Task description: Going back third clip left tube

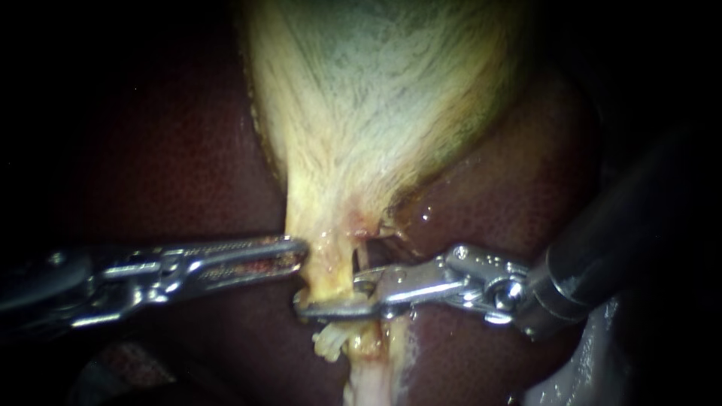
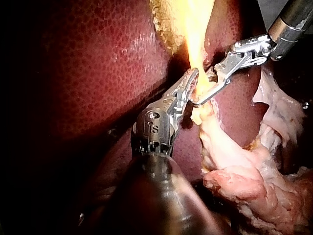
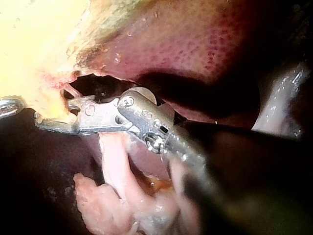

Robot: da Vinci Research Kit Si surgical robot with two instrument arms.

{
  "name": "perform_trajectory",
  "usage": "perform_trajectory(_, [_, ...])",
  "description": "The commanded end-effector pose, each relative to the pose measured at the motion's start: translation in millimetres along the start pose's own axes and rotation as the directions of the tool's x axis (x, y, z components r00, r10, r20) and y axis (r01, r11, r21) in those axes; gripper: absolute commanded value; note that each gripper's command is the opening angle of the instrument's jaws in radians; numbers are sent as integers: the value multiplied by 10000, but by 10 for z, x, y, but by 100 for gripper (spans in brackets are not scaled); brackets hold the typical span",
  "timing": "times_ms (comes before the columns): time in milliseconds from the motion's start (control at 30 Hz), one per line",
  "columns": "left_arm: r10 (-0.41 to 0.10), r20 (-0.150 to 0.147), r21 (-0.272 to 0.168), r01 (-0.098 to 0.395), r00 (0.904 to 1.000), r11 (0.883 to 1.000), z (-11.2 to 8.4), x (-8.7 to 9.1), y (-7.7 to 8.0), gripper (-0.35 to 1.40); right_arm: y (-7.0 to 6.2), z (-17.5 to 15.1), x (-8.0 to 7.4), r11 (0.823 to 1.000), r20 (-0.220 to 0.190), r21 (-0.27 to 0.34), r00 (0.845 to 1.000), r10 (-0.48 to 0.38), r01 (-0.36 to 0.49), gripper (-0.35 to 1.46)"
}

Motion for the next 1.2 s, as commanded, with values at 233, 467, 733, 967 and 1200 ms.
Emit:
perform_trajectory(233, [-2,-2,6,2,10000,10000,-1,0,0,-35,-2,2,0,10000,0,-5,10000,51,-51,13])
perform_trajectory(467, [-1,-2,7,1,10000,10000,-2,0,0,-35,-1,2,0,9957,-69,-229,9959,-897,895,50])
perform_trajectory(733, [-2,-3,8,2,10000,10000,-3,0,-1,-35,6,-16,-6,9835,-143,-605,9851,-1716,1704,55])
perform_trajectory(967, [1,-6,14,-1,10000,10000,-5,0,-1,-35,2,-49,-17,9693,-111,-705,9715,-2369,2356,58])
perform_trajectory(1200, [1,-7,17,-1,10000,10000,-4,0,0,-35,-11,-90,-14,9398,-38,-592,9414,-3374,3366,57])
